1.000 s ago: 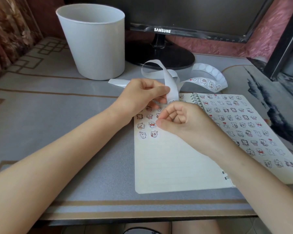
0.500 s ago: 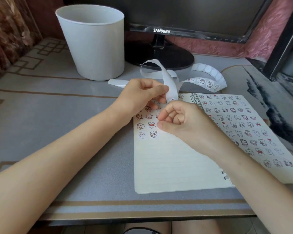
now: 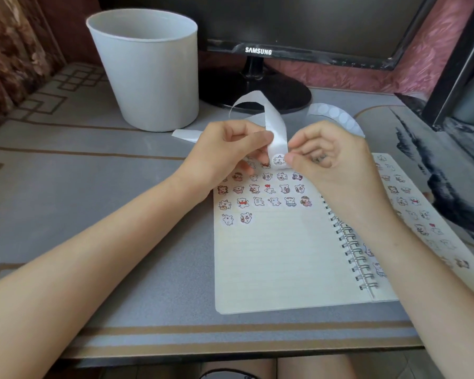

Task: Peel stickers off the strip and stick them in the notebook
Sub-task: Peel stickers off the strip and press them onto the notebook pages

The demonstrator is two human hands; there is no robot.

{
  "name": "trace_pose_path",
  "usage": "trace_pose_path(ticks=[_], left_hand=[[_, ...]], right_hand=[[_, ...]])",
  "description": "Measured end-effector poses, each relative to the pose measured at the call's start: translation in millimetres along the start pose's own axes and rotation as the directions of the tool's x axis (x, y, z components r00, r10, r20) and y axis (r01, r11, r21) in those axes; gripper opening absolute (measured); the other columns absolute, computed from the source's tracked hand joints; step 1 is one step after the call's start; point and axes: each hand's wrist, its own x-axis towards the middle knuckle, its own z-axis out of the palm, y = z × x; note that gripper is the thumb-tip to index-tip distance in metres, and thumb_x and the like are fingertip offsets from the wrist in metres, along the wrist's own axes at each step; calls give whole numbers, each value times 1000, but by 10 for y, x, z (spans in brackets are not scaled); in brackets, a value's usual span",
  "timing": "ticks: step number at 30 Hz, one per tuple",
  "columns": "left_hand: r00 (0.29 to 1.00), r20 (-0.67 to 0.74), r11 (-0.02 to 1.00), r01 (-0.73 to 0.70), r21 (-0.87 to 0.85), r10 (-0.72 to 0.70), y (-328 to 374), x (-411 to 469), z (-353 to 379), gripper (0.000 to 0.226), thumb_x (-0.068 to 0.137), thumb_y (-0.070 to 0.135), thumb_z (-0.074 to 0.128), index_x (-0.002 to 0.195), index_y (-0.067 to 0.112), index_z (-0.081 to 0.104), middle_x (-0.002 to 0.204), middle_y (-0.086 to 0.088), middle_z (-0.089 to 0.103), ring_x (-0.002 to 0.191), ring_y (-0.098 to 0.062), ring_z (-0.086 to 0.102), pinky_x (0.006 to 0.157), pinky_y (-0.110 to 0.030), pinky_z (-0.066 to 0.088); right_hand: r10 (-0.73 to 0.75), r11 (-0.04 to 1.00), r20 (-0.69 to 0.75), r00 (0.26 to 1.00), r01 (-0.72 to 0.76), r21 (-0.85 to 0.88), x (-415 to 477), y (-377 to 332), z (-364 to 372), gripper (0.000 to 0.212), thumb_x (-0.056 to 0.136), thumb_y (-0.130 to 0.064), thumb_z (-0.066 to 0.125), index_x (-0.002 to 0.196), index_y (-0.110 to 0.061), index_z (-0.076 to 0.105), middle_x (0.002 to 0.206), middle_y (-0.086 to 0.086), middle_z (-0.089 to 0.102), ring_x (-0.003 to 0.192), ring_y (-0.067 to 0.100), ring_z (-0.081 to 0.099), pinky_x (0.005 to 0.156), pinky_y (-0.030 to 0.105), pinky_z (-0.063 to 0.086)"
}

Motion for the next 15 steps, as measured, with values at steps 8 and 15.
trace_pose_path(ticks=[8,15], left_hand=[[998,64,999,-7,-43,10,27,-18,8,20,94,20,56,87,5,67,77,-2,70,69,-10,65,53,-17,48],[995,88,998,-46,29,44,11,-42,14,11,91,12,61,84,6,68,76,-4,66,71,-9,63,55,-17,47]], right_hand=[[-6,993,-108,994,19,118,6,-15,-12,12,82,-5,70,86,-15,66,77,-5,67,68,6,61,65,16,49],[-4,999,-115,993,10,47,-11,-6,-4,12,83,-9,69,87,-21,72,80,-7,71,73,13,66,75,30,56]])
